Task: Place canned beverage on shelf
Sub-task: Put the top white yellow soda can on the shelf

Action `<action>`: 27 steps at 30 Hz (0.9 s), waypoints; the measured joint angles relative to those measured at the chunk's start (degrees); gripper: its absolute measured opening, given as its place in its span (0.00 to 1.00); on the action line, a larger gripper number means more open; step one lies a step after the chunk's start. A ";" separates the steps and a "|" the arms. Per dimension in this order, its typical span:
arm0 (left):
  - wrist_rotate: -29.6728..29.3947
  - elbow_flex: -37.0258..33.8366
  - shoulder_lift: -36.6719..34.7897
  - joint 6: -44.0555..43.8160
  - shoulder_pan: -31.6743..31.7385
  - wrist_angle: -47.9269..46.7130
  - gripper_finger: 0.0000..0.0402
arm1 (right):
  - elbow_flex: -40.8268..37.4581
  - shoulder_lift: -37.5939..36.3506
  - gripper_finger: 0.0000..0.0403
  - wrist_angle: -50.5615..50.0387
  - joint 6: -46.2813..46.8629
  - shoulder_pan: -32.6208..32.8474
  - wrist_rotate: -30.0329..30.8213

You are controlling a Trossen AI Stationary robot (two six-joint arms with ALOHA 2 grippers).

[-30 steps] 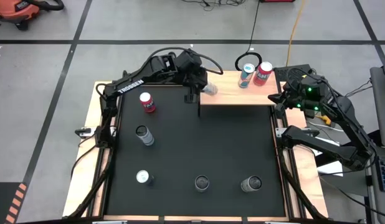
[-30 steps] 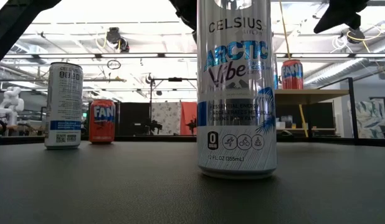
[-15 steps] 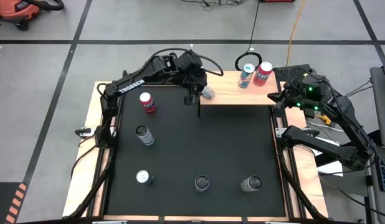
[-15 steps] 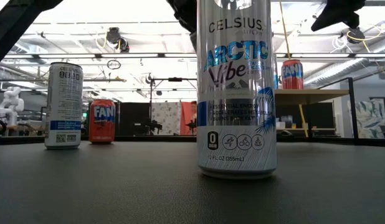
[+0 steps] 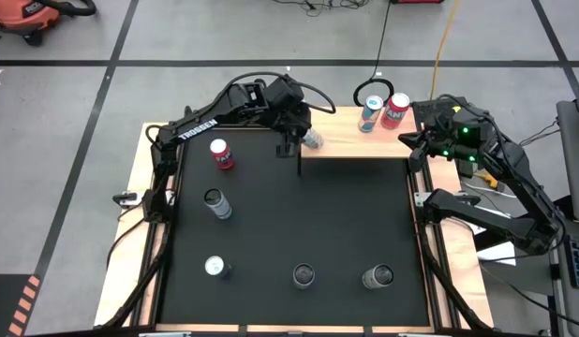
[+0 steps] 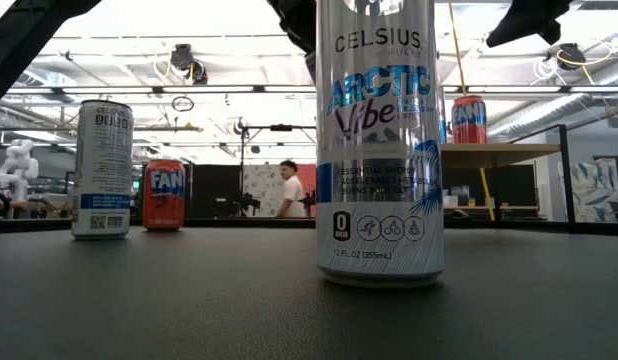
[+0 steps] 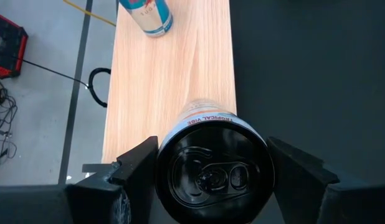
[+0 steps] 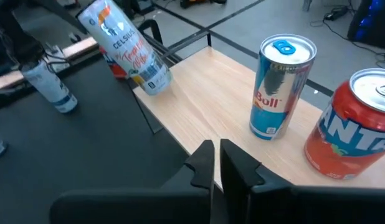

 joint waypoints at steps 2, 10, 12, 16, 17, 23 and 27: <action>0.00 0.00 0.00 0.00 0.00 -0.08 0.62 | 0.00 0.67 0.06 -0.01 -0.82 0.00 -0.04; 0.00 0.00 0.00 0.00 0.00 -0.08 0.62 | 0.00 3.21 0.29 2.68 -4.60 0.00 -0.06; 0.02 0.00 0.00 0.02 0.00 -0.06 0.62 | 0.00 3.76 0.35 4.17 -5.37 0.02 -0.17; 1.77 0.00 0.00 0.04 0.02 -0.09 0.62 | 0.00 5.08 0.47 7.83 -6.05 0.00 -3.34; 2.14 0.00 0.00 0.04 0.02 -0.06 0.62 | 0.00 5.55 0.50 8.75 -6.08 0.00 -4.65; 3.28 0.00 0.00 1.93 -0.02 0.12 0.62 | 0.00 9.41 0.61 15.85 -6.06 0.00 -16.24; 3.26 0.00 0.00 3.09 0.00 0.97 0.62 | 0.00 12.36 0.62 21.17 -7.71 0.02 -21.64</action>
